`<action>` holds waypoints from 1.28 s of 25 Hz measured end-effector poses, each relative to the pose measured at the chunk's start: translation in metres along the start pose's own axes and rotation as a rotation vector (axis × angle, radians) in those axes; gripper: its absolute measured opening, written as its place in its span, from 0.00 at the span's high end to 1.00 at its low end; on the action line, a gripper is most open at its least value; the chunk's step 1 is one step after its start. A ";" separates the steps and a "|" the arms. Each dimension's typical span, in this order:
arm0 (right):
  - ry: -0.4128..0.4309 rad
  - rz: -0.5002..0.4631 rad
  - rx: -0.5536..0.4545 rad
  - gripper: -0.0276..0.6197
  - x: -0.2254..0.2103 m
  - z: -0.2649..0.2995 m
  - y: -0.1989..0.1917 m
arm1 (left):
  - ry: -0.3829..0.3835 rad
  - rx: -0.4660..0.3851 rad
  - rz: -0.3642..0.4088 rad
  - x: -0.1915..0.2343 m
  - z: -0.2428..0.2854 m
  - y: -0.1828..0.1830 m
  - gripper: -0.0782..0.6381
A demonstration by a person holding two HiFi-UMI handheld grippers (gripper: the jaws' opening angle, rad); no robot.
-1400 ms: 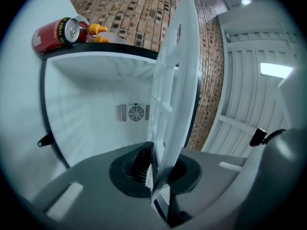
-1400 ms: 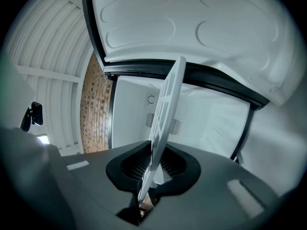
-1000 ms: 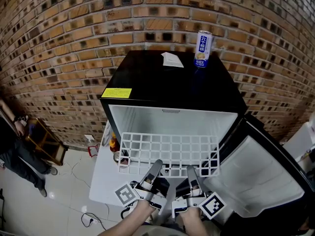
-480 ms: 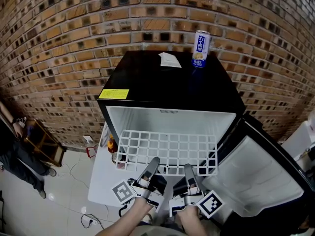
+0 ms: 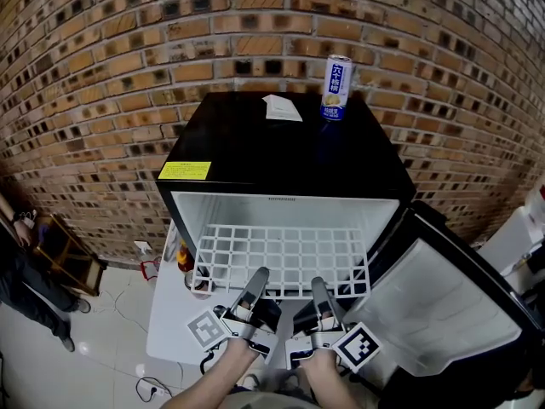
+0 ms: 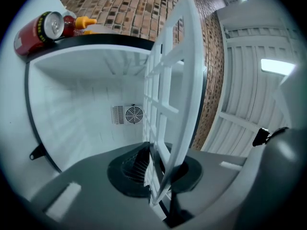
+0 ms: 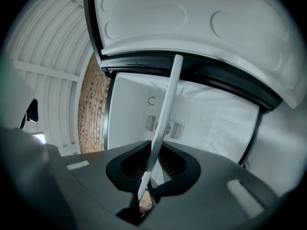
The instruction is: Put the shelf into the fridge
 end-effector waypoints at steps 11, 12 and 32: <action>-0.003 -0.115 -0.059 0.85 0.013 0.021 0.011 | -0.005 0.076 0.136 0.005 0.023 0.015 0.79; 0.008 -0.133 -0.065 0.84 0.016 0.024 0.012 | -0.003 0.080 0.145 0.006 0.025 0.016 0.78; -0.001 -0.102 -0.103 0.80 0.023 0.079 0.024 | -0.003 0.122 0.278 0.036 0.066 0.047 0.72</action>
Point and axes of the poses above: the fingertips, and each gripper's own axes: z forward along the fingers, x to its left, y out of its top, the point moved 5 cm from there along -z, backward along the fingers, and after that the axes turned 15 degrees about -y, right-handed, at the moved point
